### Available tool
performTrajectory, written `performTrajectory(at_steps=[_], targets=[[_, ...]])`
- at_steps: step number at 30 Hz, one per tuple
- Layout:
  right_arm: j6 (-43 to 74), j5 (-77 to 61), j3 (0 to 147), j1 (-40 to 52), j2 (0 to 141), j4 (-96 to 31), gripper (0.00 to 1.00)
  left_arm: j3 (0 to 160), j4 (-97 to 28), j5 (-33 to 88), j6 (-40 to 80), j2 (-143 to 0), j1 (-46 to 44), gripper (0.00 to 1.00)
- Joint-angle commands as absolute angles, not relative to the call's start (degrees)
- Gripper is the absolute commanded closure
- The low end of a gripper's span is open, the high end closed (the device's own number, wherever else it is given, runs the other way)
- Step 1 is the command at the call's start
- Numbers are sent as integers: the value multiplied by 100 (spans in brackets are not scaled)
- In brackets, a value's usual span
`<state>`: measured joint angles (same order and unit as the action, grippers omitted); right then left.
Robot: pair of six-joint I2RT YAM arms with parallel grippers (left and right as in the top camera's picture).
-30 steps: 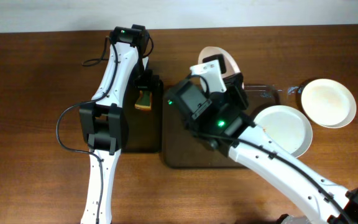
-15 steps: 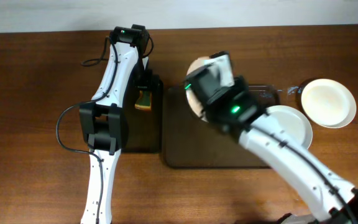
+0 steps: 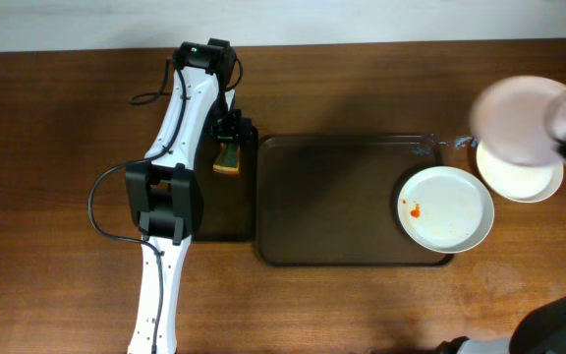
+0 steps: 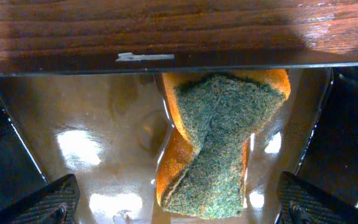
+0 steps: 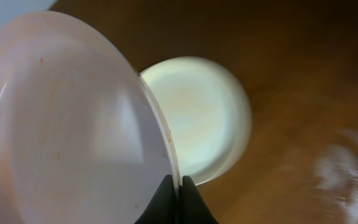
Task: Clean dirty plates on tray and stack at the side
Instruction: 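Lift the second plate with the right gripper and stack it on the side plate, then pinch the rim of the last stained plate with the right gripper and tilt it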
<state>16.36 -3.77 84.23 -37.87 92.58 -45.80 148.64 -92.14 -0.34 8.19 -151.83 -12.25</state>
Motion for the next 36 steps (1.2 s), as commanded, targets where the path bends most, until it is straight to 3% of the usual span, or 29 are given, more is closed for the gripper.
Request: performTrajectory(at_steps=[1, 6, 7, 10, 11, 14, 19, 24, 26, 30, 36], targets=[[1859, -580, 8482, -4351, 9668, -4379, 96, 14864, -9218, 21, 810, -15205, -1232, 0], [1848, -676, 8482, -4521, 10597, -3944, 95, 14864, -9218, 23, 810, -15205, -1232, 0], [1824, -819, 8482, -4501, 10750, -3850, 90, 14864, -9218, 21, 810, -15205, -1232, 0], [1503, -1402, 8482, -4434, 10993, -3682, 51, 14864, -9216, 23, 810, -15205, -1232, 0], [1500, -1402, 8484, -4410, 11000, -3682, 43, 14864, -9218, 23, 810, -15205, -1232, 0], [1299, -1610, 8764, -4340, 10897, -4086, 36, 14864, -9218, 21, 810, -15205, -1232, 0], [270, -1623, 9887, -3809, 10643, -6250, 39, 14864, -9218, 23, 810, -15205, -1232, 0], [-21, -1046, 9797, -3035, 10650, -7728, 46, 14864, -9218, 23, 810, -15205, -1232, 0], [49, -276, 9526, -2615, 10650, -7826, 53, 14864, -9218, 23, 810, -15205, -1232, 0], [473, 589, 8871, -2189, 10650, -7660, 53, 14864, -9216, 23, 810, -15205, -1232, 0], [827, 742, 8307, -2265, 10650, -7148, 59, 14864, -9218, 21, 810, -15205, -1232, 0]])
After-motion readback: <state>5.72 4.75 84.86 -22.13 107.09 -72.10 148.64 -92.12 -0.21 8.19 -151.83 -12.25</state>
